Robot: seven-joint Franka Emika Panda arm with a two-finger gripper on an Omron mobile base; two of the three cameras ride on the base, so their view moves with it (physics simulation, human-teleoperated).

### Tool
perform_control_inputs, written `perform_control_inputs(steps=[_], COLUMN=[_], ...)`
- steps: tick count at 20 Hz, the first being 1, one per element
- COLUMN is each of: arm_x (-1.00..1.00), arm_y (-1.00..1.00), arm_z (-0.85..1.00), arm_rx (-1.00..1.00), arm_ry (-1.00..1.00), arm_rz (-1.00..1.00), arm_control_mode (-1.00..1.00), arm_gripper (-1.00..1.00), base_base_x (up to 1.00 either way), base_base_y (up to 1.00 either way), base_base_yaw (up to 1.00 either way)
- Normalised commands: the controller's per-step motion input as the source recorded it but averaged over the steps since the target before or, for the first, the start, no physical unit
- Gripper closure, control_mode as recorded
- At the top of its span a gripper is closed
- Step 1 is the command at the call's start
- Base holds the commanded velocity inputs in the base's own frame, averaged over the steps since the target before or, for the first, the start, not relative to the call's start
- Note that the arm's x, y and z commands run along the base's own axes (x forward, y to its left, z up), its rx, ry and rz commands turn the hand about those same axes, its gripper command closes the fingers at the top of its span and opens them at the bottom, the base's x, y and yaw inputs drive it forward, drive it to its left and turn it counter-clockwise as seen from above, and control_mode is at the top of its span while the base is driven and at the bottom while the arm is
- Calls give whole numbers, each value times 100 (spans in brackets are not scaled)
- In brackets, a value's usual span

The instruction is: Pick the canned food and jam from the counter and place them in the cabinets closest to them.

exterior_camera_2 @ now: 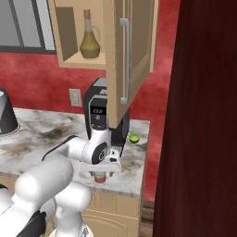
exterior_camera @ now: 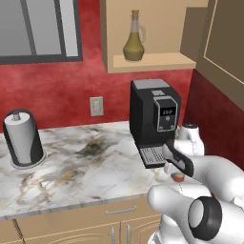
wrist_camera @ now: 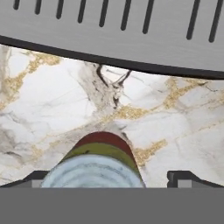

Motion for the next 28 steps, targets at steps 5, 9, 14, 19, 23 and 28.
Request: perform_control_inputs(steps=[5,9,14,19,23,28], arm_x=[-3,-5,-13,-18,-25,-8], arm_y=[10,0,0,0,3,5], arm_z=[-19,5,49,68,65,70], arm_rx=[-1,0,2,1,0,0], arm_ry=[0,-3,-7,-7,-6,-1], arm_rz=[1,0,-1,0,1,0], arm_control_mode=[-100,-100,-100,-100,-100,-100], arm_gripper=[100,100,100,100,100,100], base_base_x=[0,0,0,0,0,0], base_base_y=[0,0,0,0,0,0], base_base_yaw=[0,0,0,0,0,0])
